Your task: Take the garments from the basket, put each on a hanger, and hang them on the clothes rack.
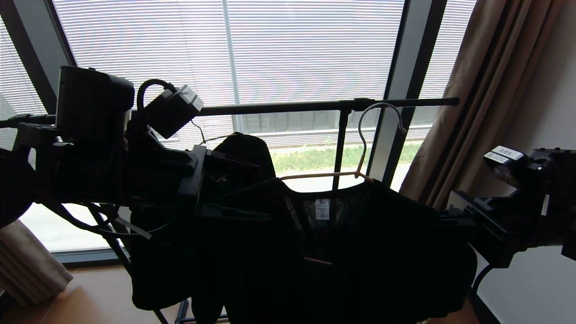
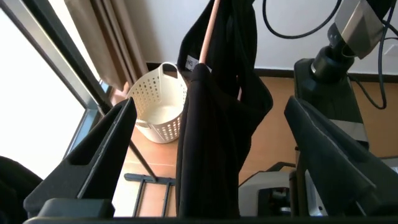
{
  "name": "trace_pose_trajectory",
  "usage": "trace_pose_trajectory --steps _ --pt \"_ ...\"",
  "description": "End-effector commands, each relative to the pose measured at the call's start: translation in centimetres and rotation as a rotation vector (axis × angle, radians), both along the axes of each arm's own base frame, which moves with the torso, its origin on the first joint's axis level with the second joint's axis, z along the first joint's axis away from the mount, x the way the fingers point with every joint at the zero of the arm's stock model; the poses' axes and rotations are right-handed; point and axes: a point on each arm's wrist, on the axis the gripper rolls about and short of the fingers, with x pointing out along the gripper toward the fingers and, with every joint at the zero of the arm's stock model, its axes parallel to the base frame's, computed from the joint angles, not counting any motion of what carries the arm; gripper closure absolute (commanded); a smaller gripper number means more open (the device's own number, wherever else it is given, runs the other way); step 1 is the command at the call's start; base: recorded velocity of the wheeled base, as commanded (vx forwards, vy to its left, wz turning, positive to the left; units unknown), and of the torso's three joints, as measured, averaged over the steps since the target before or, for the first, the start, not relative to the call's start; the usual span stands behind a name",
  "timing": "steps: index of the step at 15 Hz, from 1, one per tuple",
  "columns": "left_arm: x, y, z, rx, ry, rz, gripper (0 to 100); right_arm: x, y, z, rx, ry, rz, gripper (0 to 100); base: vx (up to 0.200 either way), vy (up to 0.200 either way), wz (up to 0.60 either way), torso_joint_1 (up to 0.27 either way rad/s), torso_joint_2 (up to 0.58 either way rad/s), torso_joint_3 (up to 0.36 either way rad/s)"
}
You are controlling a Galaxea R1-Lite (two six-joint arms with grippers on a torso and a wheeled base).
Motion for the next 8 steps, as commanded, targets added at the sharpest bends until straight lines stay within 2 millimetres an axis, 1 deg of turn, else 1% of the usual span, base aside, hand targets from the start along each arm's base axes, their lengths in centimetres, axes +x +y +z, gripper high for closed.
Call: trace_pose_trajectory --steps 1,5,7,8 --pt "0.7 -1.2 -1.2 0.017 0.037 -0.028 0 -0.1 0.0 0.0 0.0 -0.011 0.004 100 0.0 0.0 0.0 0.0 0.0 0.0" --pt "1.2 -2.2 -2.4 0.032 0.067 -0.053 0 -0.3 0.3 -0.3 -0.006 -0.046 0.018 100 0.0 0.0 0.0 0.0 0.0 0.0" --pt "1.3 -2.2 -2.7 0.038 0.077 -0.052 0 -0.3 0.3 -0.3 -0.006 -0.046 0.018 100 0.0 0.0 0.0 0.0 0.0 0.0" --pt "1.2 -2.2 -2.8 0.041 0.084 -0.05 100 -0.3 0.3 -0.2 -0.005 -0.049 0.018 100 0.0 0.0 0.0 0.0 0.0 0.0"
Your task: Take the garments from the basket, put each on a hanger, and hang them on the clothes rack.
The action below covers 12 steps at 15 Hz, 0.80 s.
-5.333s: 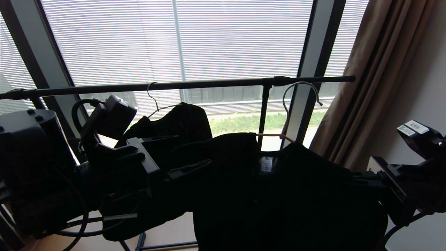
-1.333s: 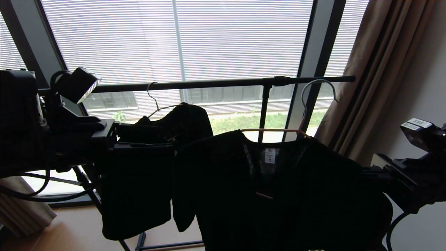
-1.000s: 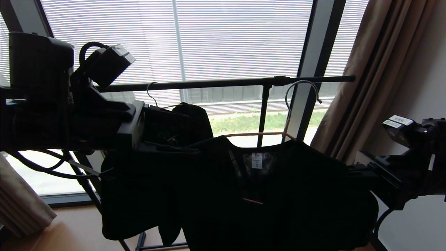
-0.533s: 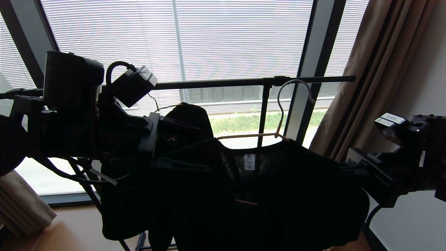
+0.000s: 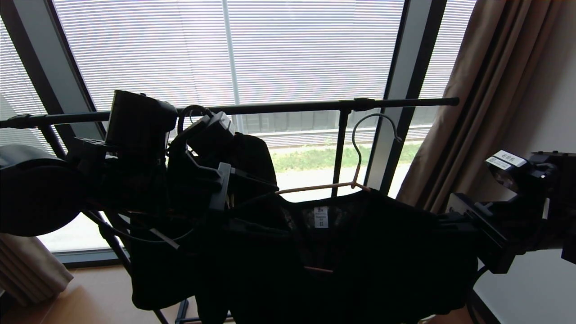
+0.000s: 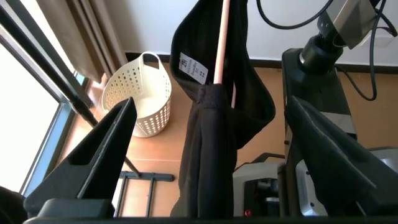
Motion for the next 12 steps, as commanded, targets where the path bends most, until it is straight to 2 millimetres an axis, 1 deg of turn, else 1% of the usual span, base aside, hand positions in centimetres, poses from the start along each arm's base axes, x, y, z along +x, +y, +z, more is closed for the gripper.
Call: trace_pose_trajectory --steps 1,5,8,11,12 --pt "0.1 -0.1 -0.5 0.009 0.016 -0.001 100 0.0 0.0 0.2 0.001 -0.006 0.002 100 0.0 0.0 0.0 0.0 0.0 0.0" --pt "0.0 0.0 -0.4 0.007 0.012 0.0 100 0.1 0.0 0.2 0.001 -0.007 0.0 100 0.0 0.0 0.0 0.0 0.0 0.0" --pt "-0.7 0.3 -0.6 0.01 0.019 -0.001 100 0.3 0.0 0.2 0.001 -0.007 -0.003 100 0.0 0.0 0.0 0.0 0.0 0.0" --pt "-1.1 0.7 -0.2 0.005 0.008 0.005 100 0.4 -0.1 0.2 -0.007 -0.011 -0.024 100 0.0 0.0 0.0 0.0 0.0 0.0" --pt "-1.2 0.8 -0.2 0.004 0.006 0.006 100 0.4 -0.1 0.1 -0.013 -0.009 -0.037 0 0.0 0.0 0.0 0.0 0.0 0.0"
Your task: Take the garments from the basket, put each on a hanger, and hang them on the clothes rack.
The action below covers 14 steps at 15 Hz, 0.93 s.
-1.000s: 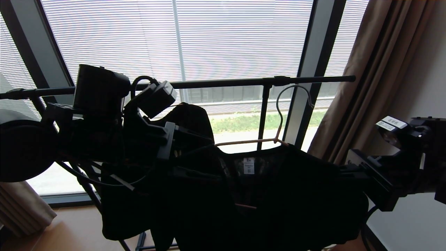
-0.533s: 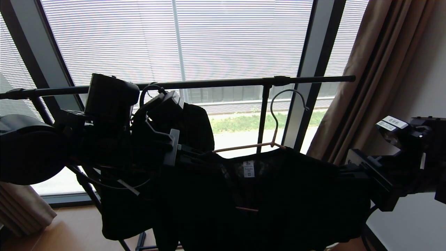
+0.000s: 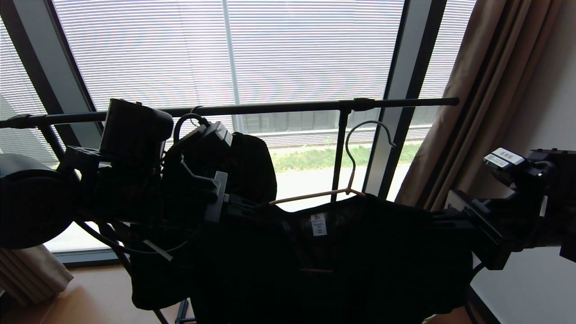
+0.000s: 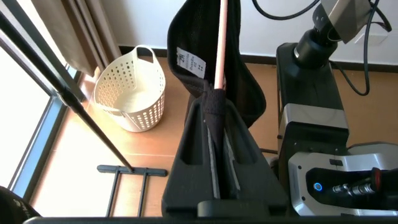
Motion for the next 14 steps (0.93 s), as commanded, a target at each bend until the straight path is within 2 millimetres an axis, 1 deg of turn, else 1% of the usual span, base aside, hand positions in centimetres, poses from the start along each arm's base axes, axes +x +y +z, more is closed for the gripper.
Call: trace_pose_trajectory --steps 1,2,4,5,7,9,11,12,13,14 --pt "-0.3 0.3 0.4 -0.007 -0.014 0.003 100 0.0 0.0 -0.1 -0.003 0.009 -0.007 0 0.0 0.0 0.0 0.0 0.0 0.0" --pt "-0.5 0.7 0.5 -0.009 -0.018 0.013 100 0.1 -0.1 -0.1 -0.004 0.003 -0.011 0 0.0 0.0 0.0 0.0 0.0 0.0" --pt "-0.7 1.3 0.6 -0.011 -0.022 0.029 100 0.4 -1.0 -0.4 -0.011 -0.035 -0.042 0 0.0 0.0 0.0 0.0 0.0 0.0" --pt "-0.9 1.9 0.7 -0.012 -0.025 0.047 100 0.7 -1.8 -0.5 -0.02 -0.082 -0.068 0 0.0 0.0 0.0 0.0 0.0 0.0" --pt "-1.1 2.8 1.0 -0.017 -0.033 0.072 100 0.9 -2.4 -0.3 -0.021 -0.092 -0.092 0 0.0 0.0 0.0 0.0 0.0 0.0" --pt "-1.3 3.3 1.2 -0.02 -0.042 0.089 100 1.2 -2.7 -0.3 -0.023 -0.089 -0.104 0 0.0 0.0 0.0 0.0 0.0 0.0" --pt "-1.5 4.4 1.9 -0.032 -0.058 0.125 100 1.4 -2.8 -0.7 -0.024 -0.075 -0.109 0 0.0 0.0 0.0 0.0 0.0 0.0" --pt "-1.6 4.4 1.8 -0.031 -0.057 0.125 100 1.4 -2.8 -0.7 -0.024 -0.075 -0.109 0 0.0 0.0 0.0 0.0 0.0 0.0" --pt "-1.8 5.2 2.2 -0.036 -0.069 0.152 100 2.1 -2.8 -1.4 -0.03 -0.052 -0.116 0 0.0 0.0 0.0 0.0 0.0 0.0" --pt "-1.8 5.3 2.3 -0.038 -0.071 0.154 100 2.6 -2.8 -2.1 -0.041 -0.034 -0.135 0 0.0 0.0 0.0 0.0 0.0 0.0"
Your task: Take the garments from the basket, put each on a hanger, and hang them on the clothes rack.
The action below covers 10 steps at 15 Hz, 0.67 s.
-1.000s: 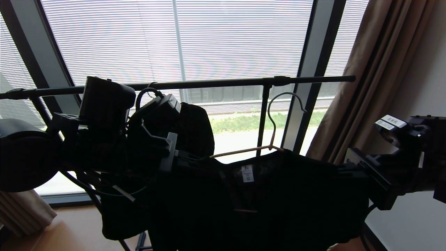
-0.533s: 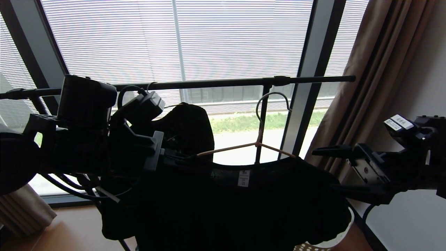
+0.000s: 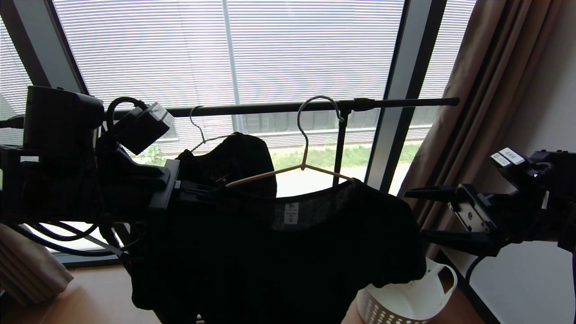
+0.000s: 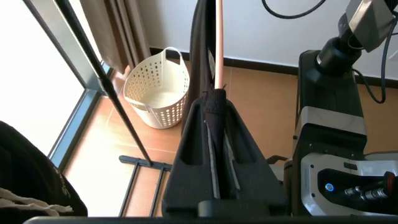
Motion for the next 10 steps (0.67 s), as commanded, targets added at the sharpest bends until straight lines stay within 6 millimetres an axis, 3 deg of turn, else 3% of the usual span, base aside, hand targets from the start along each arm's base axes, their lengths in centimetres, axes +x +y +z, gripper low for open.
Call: trace_pose_trajectory --steps 1,5,9,10 --pt "-0.5 0.5 0.6 -0.008 -0.023 0.015 100 1.3 -0.1 -1.5 -0.011 0.044 -0.022 0 0.0 0.0 0.0 0.0 0.0 0.0" --pt "-0.8 0.6 0.7 -0.014 -0.01 0.017 100 3.7 -0.2 -4.6 -0.041 0.101 -0.057 0 0.0 0.0 0.0 0.0 0.0 0.0" --pt "-0.9 0.6 0.7 -0.016 -0.01 0.02 100 4.8 -0.2 -6.1 -0.065 0.102 -0.091 0 0.0 0.0 0.0 0.0 0.0 0.0" --pt "-0.9 0.7 0.7 -0.016 -0.01 0.021 100 5.0 -0.2 -6.5 -0.067 0.085 -0.097 100 0.0 0.0 0.0 0.0 0.0 0.0"
